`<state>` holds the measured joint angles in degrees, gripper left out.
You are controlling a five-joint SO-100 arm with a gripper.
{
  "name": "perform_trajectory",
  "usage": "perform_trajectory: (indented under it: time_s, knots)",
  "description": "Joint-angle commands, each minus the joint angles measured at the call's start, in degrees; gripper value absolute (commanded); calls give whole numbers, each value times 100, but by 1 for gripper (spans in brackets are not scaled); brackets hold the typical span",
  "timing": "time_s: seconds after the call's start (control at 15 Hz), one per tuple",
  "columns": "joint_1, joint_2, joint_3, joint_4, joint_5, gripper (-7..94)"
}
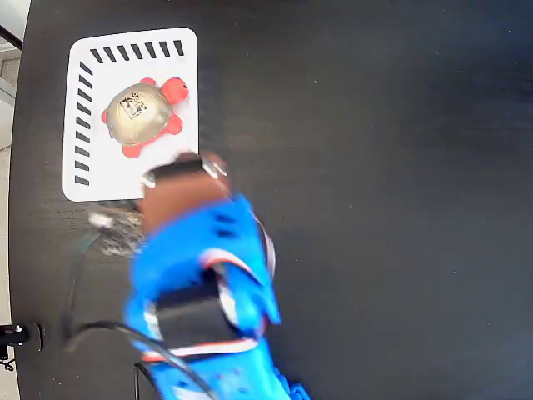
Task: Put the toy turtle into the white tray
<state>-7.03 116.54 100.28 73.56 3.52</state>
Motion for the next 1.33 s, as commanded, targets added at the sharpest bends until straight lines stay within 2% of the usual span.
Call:
perform_trajectory:
  time_s: [0.0,0.2,0.4,0.8,1.27]
  knots:
    - [220,1494,1327,-1081,290,0]
    - [334,2944,3480,-2197,422,0]
    - [185,4280,4887,-2338,554,0]
    - [316,6258,6398,-1494,185,0]
    - [343,6961,6732,-352,158,0]
